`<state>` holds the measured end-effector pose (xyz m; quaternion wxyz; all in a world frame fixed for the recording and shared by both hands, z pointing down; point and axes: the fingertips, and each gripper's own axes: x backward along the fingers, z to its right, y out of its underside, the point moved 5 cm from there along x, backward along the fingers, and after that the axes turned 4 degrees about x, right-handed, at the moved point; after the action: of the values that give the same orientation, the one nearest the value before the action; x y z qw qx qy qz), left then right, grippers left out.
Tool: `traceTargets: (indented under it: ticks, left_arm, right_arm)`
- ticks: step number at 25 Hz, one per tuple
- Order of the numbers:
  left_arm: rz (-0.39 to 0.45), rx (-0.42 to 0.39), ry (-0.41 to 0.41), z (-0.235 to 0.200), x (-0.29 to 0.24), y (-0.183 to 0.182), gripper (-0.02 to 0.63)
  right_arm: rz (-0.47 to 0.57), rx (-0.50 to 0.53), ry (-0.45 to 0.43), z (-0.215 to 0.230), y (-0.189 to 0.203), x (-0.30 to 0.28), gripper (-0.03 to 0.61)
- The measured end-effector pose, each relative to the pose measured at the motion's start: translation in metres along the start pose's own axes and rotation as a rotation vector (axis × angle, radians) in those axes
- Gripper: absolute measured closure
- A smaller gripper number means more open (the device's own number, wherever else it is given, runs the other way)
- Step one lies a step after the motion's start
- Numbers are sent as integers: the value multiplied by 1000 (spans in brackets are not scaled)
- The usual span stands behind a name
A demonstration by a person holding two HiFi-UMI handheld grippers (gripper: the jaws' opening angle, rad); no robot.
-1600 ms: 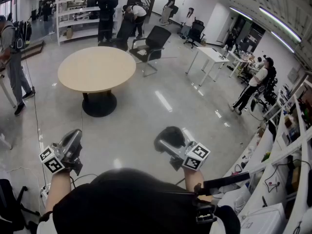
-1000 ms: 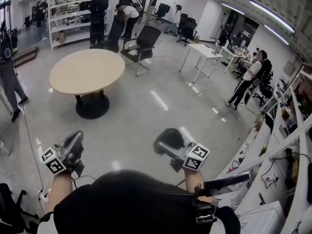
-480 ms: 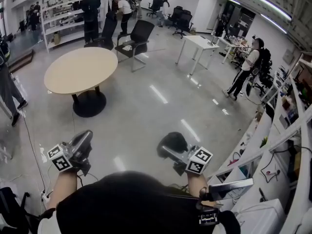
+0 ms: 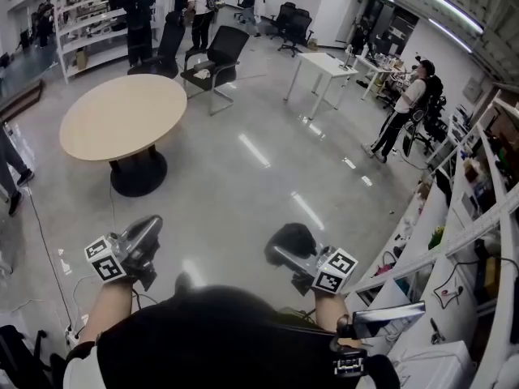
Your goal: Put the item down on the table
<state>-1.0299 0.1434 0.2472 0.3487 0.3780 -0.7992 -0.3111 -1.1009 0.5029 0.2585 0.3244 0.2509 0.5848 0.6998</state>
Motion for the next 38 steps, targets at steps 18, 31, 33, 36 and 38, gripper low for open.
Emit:
traceTargets:
  ticks: [18, 31, 33, 36, 38]
  left_arm:
    - [29, -11, 44, -250, -53, -171, 620]
    - [34, -16, -78, -343, -162, -155, 620]
    - [50, -29, -89, -349, -196, -152, 620]
    - [71, -39, -102, -353, -246, -145, 620]
    - [85, -38, -108, -358, -278, -139, 620]
  right_arm:
    - [-16, 63, 30, 135, -62, -261, 241]
    - [-20, 4, -68, 315, -62, -307, 241]
    - [-17, 5, -96, 353, -71, -308, 241]
    - [-18, 18, -147, 403, -88, -306, 241]
    - [-23, 32, -176, 435, -96, -303, 241]
